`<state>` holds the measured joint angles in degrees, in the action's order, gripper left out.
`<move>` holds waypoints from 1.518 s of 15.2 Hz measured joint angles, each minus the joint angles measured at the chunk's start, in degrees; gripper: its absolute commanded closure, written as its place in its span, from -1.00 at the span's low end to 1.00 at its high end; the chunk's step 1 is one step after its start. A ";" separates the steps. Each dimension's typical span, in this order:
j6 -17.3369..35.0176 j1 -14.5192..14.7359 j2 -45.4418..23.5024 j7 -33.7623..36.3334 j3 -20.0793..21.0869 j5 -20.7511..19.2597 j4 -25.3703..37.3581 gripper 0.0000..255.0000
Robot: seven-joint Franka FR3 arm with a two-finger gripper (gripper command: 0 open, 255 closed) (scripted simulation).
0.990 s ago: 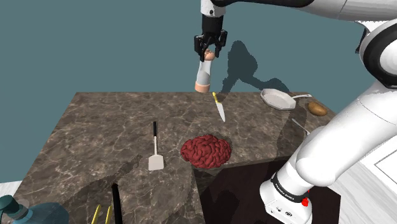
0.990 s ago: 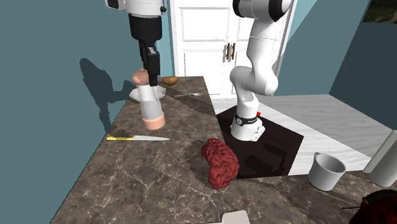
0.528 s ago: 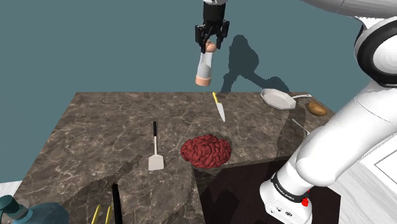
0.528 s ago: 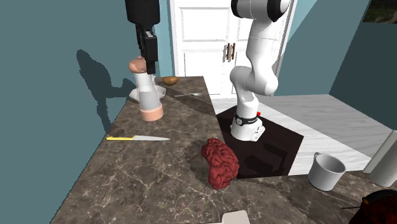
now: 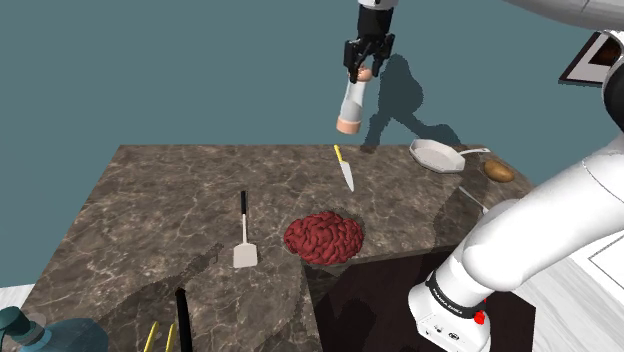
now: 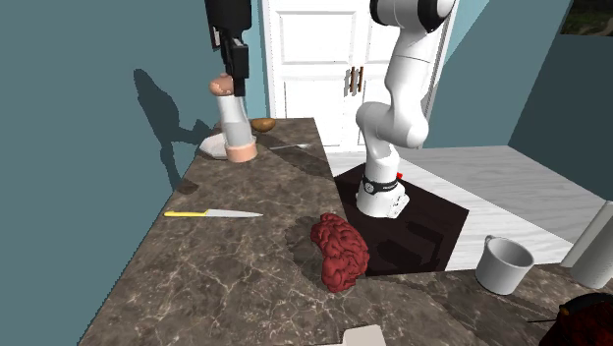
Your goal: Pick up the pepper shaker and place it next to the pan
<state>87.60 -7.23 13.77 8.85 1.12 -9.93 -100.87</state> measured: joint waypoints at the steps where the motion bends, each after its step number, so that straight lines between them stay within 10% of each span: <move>1: 0.57 -0.46 1.40 -1.18 -0.81 -0.16 -1.76 1.00; 23: 5.41 -10.03 12.34 -29.65 -21.69 -7.49 -11.27 1.00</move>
<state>93.01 -17.26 26.11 -20.80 -20.57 -17.42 -112.14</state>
